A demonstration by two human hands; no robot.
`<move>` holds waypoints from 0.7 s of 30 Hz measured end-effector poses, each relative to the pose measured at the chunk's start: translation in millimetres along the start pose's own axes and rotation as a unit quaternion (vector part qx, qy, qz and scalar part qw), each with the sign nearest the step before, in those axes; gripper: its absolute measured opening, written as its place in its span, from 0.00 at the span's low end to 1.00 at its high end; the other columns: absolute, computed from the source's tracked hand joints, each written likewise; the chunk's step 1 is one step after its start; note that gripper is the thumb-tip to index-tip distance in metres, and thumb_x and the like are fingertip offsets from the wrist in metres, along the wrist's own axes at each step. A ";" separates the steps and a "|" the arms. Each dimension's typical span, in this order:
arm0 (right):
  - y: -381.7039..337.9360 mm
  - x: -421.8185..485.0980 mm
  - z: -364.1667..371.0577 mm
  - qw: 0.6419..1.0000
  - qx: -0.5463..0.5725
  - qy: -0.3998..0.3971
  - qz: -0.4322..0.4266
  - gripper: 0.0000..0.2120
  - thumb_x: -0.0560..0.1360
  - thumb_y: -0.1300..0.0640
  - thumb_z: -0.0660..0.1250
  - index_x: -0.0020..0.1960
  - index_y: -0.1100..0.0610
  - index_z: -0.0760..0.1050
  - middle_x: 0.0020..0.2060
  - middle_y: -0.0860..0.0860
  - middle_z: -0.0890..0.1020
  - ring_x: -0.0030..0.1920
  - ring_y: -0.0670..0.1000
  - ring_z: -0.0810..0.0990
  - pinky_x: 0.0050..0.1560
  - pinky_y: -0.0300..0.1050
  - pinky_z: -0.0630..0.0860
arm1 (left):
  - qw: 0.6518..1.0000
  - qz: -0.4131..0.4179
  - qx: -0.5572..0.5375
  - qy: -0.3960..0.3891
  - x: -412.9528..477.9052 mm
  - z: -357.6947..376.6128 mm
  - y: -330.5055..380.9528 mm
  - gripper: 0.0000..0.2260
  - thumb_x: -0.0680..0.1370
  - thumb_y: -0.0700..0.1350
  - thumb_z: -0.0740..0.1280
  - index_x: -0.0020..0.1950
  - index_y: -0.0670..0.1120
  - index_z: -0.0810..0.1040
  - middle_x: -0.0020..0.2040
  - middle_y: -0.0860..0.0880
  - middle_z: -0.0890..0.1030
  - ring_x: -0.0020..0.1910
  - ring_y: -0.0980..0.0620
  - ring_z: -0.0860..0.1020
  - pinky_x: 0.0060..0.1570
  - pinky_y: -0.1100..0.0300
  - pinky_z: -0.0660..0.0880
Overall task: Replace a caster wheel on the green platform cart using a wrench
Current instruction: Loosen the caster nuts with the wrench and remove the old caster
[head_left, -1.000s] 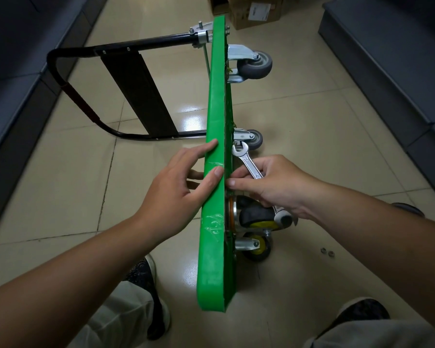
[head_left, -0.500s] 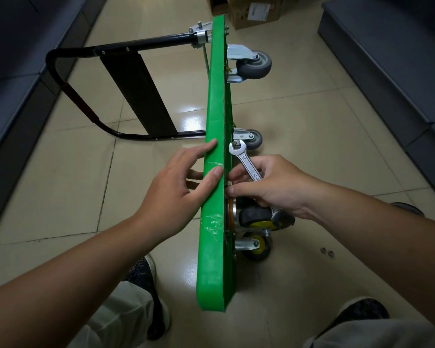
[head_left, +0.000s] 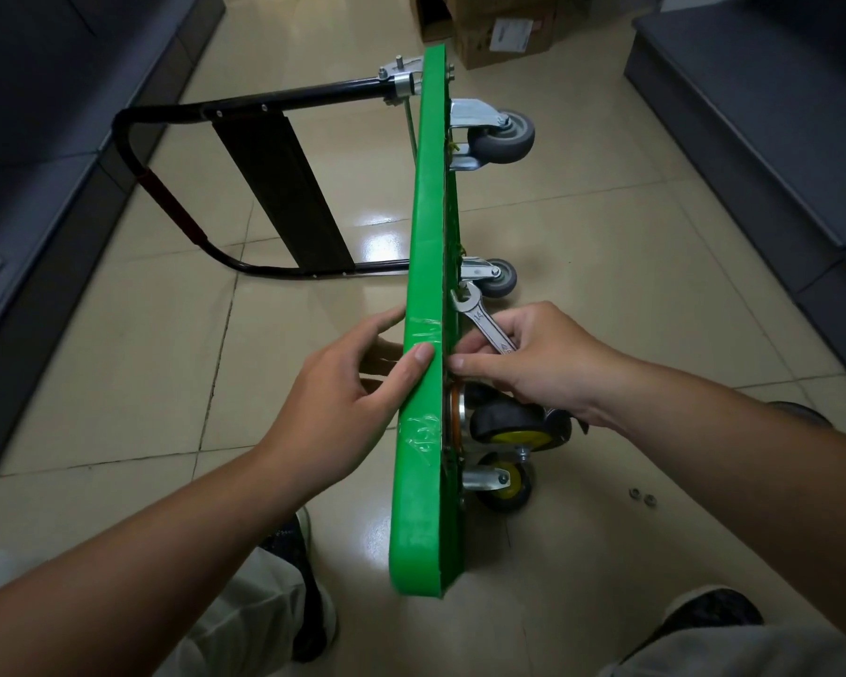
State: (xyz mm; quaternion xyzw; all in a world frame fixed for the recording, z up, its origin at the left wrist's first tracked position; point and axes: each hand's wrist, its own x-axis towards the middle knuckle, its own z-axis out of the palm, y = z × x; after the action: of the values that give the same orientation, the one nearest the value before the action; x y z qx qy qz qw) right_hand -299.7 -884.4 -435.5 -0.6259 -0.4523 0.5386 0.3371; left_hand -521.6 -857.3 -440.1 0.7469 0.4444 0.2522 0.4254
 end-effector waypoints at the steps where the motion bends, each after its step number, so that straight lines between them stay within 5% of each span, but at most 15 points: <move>1: 0.5 -1.3 1.2 1.000 0.009 0.004 -0.008 0.08 0.73 0.60 0.78 0.50 0.62 0.84 0.38 0.53 0.87 0.38 0.47 0.86 0.42 0.37 0.82 | 1.000 0.001 0.002 0.001 0.4 0.0 -0.2 0.23 0.78 0.65 0.66 0.73 0.68 0.71 0.52 0.57 0.85 0.52 0.58 0.85 0.50 0.55 0.85; 7: 5.3 -2.8 4.3 0.999 0.002 0.031 -0.039 0.12 0.69 0.65 0.80 0.50 0.61 0.82 0.44 0.57 0.87 0.42 0.48 0.85 0.49 0.42 0.84 | 1.000 0.014 -0.001 0.006 0.8 1.6 1.6 0.18 0.79 0.62 0.67 0.68 0.74 0.70 0.51 0.59 0.85 0.51 0.60 0.85 0.49 0.60 0.84; 12: 6.7 0.0 5.9 0.999 0.032 0.040 -0.012 0.05 0.74 0.55 0.77 0.46 0.56 0.84 0.32 0.48 0.82 0.30 0.43 0.78 0.31 0.36 0.75 | 1.000 0.020 -0.010 0.007 -0.6 2.9 4.3 0.18 0.79 0.62 0.66 0.68 0.75 0.69 0.53 0.61 0.85 0.51 0.61 0.85 0.49 0.64 0.83; 21: 3.3 -0.7 6.6 0.999 -0.014 0.028 0.025 0.09 0.76 0.52 0.75 0.47 0.58 0.85 0.30 0.46 0.82 0.30 0.42 0.78 0.35 0.36 0.75 | 1.000 0.023 -0.008 0.012 0.1 4.2 3.8 0.17 0.80 0.62 0.67 0.68 0.74 0.70 0.53 0.61 0.85 0.52 0.61 0.85 0.50 0.61 0.83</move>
State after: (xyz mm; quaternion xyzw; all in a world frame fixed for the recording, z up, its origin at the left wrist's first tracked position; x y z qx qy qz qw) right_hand -305.5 -886.6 -439.6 -0.6568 -0.4342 0.5224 0.3274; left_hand -516.7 -859.8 -439.0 0.7506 0.4303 0.2737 0.4201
